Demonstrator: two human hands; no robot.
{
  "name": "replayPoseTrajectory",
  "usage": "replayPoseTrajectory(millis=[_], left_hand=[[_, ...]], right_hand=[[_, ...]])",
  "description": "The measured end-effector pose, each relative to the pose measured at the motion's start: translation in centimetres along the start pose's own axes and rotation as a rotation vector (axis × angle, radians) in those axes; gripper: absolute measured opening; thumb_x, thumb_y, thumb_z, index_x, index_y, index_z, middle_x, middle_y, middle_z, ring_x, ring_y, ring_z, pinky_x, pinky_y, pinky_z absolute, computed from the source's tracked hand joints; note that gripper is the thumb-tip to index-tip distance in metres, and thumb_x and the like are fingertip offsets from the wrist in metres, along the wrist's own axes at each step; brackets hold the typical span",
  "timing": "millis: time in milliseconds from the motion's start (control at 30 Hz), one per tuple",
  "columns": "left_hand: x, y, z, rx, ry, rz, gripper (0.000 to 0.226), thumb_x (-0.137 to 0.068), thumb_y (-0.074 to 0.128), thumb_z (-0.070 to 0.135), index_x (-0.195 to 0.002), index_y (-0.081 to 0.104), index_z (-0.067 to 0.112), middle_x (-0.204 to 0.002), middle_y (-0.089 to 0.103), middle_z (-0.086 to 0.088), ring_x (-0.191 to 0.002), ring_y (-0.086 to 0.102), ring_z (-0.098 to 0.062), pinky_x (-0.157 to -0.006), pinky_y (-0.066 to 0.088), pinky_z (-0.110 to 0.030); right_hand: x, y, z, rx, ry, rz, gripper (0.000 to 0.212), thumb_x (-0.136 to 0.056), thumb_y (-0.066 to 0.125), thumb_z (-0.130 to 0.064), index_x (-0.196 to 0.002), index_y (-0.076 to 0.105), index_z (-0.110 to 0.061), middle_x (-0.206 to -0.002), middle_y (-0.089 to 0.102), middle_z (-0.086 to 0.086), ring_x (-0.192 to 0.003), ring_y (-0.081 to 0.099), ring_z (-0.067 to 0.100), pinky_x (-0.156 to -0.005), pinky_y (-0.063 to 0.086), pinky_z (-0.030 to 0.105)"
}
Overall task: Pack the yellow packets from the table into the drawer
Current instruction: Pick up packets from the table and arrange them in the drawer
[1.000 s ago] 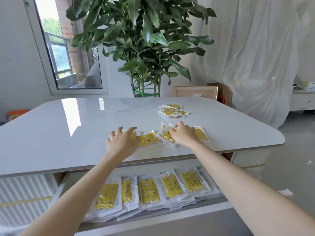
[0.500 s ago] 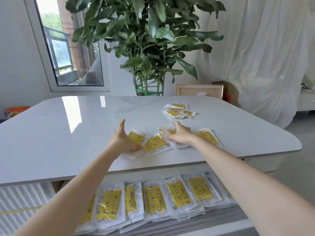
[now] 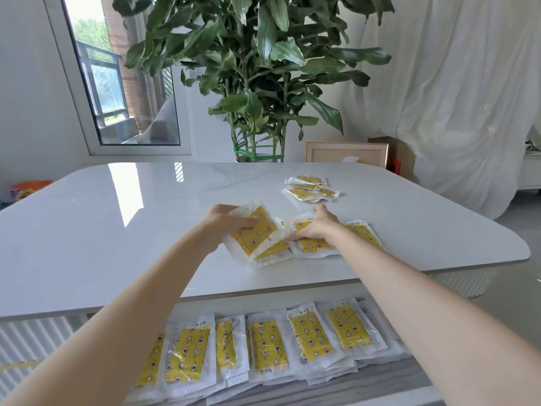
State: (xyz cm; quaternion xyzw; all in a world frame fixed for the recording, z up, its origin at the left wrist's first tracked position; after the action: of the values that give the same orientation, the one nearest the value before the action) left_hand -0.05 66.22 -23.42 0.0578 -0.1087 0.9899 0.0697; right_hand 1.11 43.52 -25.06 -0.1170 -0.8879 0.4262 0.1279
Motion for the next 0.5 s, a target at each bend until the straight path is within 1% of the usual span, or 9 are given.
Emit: replayPoseTrajectory(millis=[33,100,133,200,233,300,367,433,500], left_hand=[[-0.1,0.6,-0.2,-0.050,-0.018,-0.017,0.029,-0.075,0.078,0.010,-0.102,0.068,0.006,-0.097,0.067,-0.015,-0.077,0.064,-0.027,-0.087,0.054,-0.040],[-0.6,1.2,-0.6,-0.171,-0.038,-0.003,0.024,-0.076,0.077,0.013,-0.096,0.063,0.011,-0.098,0.063,-0.012,-0.076,0.061,-0.026,-0.076,0.053,-0.034],[-0.8,1.3,-0.9,-0.238,-0.049,0.021,0.029,-0.076,0.078,0.016,-0.099,0.060,0.013,-0.099,0.060,-0.009,-0.079,0.059,-0.024,-0.072,0.050,-0.030],[-1.4,1.4,-1.3,-0.362,-0.048,0.018,0.047,-0.074,0.080,0.024,-0.113,0.060,0.008,-0.104,0.059,-0.007,-0.085,0.057,-0.021,-0.071,0.047,-0.026],[-1.6,1.5,-1.3,-0.411,-0.048,-0.011,0.056,-0.072,0.081,0.028,-0.120,0.060,0.007,-0.108,0.060,-0.007,-0.087,0.057,-0.020,-0.071,0.047,-0.025],[-1.7,1.9,-1.3,-0.507,-0.038,-0.079,0.063,-0.071,0.081,0.035,-0.124,0.060,0.009,-0.117,0.060,-0.007,-0.093,0.056,-0.020,-0.077,0.044,-0.025],[-1.6,2.5,-0.8,-0.600,-0.004,-0.130,0.059,-0.073,0.079,0.036,-0.123,0.061,0.011,-0.120,0.060,-0.006,-0.096,0.055,-0.020,-0.081,0.044,-0.027],[-1.5,3.1,-0.3,-0.664,0.032,-0.165,0.050,-0.074,0.078,0.036,-0.116,0.064,0.012,-0.117,0.063,-0.006,-0.098,0.059,-0.022,-0.085,0.048,-0.031],[-1.4,3.5,-0.3,-0.702,0.022,-0.203,0.044,-0.074,0.078,0.037,-0.109,0.066,0.014,-0.112,0.065,-0.006,-0.101,0.061,-0.024,-0.091,0.048,-0.035]], right_hand=[[-0.1,-0.1,0.3,-0.020,0.007,0.006,0.122,-0.057,0.088,-0.046,-0.150,0.017,-0.014,-0.148,0.038,0.006,-0.134,0.040,0.026,-0.102,0.041,0.035],[-0.2,-0.4,1.0,-0.059,0.019,0.022,0.120,-0.056,0.089,-0.045,-0.149,0.020,-0.015,-0.149,0.037,0.005,-0.135,0.039,0.025,-0.105,0.040,0.036],[-0.3,-0.5,1.3,-0.079,0.023,0.028,0.118,-0.057,0.090,-0.043,-0.148,0.021,-0.015,-0.149,0.037,0.004,-0.136,0.038,0.024,-0.106,0.040,0.036],[-0.6,-0.7,1.8,-0.110,0.030,0.038,0.115,-0.057,0.090,-0.041,-0.148,0.023,-0.015,-0.149,0.036,0.003,-0.137,0.037,0.024,-0.106,0.040,0.036],[-0.7,-0.8,2.0,-0.120,0.034,0.042,0.115,-0.057,0.090,-0.041,-0.147,0.024,-0.015,-0.149,0.037,0.003,-0.136,0.037,0.024,-0.106,0.040,0.036],[-0.8,-0.9,2.1,-0.126,0.044,0.049,0.115,-0.055,0.090,-0.042,-0.147,0.025,-0.015,-0.147,0.038,0.004,-0.135,0.039,0.024,-0.105,0.041,0.036],[-0.8,-0.9,2.1,-0.122,0.055,0.055,0.115,-0.055,0.091,-0.043,-0.146,0.026,-0.015,-0.146,0.040,0.004,-0.134,0.041,0.024,-0.103,0.042,0.036],[-0.6,-1.0,2.1,-0.114,0.061,0.067,0.113,-0.056,0.090,-0.042,-0.145,0.027,-0.014,-0.144,0.042,0.005,-0.132,0.042,0.024,-0.101,0.044,0.035],[-0.4,-1.0,2.2,-0.127,0.067,0.084,0.112,-0.056,0.090,-0.041,-0.145,0.027,-0.014,-0.142,0.044,0.006,-0.129,0.045,0.025,-0.099,0.046,0.036]])
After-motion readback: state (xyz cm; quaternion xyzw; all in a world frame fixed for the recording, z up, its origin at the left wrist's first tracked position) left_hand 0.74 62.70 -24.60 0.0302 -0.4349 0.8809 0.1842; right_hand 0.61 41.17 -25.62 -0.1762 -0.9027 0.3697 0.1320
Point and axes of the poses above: each hand's wrist, its own x-axis away from the middle knuckle, its own y-axis out of the palm, z = x × y, the point moved 7 cm from there along -x, towards the middle knuckle
